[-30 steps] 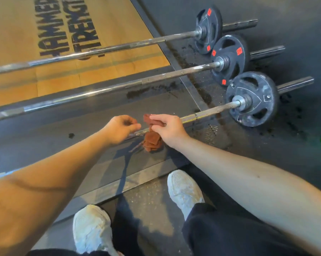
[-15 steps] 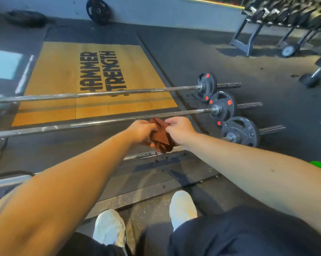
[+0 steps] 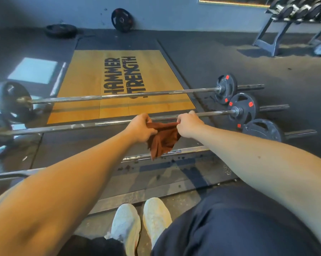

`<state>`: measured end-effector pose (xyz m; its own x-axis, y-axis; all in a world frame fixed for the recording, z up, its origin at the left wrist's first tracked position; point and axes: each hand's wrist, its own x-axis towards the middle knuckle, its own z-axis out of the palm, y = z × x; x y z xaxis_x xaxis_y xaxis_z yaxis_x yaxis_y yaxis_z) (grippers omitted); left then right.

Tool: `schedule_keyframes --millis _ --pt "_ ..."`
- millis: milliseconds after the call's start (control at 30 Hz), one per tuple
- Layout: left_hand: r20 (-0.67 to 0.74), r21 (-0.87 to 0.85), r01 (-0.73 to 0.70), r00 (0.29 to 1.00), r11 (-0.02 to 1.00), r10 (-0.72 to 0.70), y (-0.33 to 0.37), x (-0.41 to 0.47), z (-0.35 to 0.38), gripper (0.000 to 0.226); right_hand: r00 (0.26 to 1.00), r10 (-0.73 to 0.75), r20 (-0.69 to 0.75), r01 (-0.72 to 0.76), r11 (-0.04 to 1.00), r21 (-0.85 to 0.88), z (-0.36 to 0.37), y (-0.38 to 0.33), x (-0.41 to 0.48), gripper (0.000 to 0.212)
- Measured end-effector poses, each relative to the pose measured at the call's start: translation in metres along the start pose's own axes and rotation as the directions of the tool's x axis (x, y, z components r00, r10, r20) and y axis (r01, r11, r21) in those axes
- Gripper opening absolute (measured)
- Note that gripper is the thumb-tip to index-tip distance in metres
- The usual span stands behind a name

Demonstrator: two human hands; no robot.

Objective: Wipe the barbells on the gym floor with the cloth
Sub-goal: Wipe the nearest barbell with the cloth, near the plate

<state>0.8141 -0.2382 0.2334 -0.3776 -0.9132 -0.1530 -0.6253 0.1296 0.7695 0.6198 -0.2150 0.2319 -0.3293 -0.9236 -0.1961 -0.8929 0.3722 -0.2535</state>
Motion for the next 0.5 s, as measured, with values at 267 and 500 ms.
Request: schedule_keyframes --millis 267,500 --pt "0.016 -0.057 -0.005 1.000 0.998 0.006 -0.047 0.009 0.032 0.024 0.907 -0.005 0.420 -0.335 0.597 0.729 0.056 -0.007 0.010 0.023" --pt "0.096 -0.191 0.026 0.995 0.981 -0.008 -0.112 0.006 0.042 0.020 0.933 -0.014 0.359 -0.335 0.331 0.882 0.135 -0.025 0.023 0.024"
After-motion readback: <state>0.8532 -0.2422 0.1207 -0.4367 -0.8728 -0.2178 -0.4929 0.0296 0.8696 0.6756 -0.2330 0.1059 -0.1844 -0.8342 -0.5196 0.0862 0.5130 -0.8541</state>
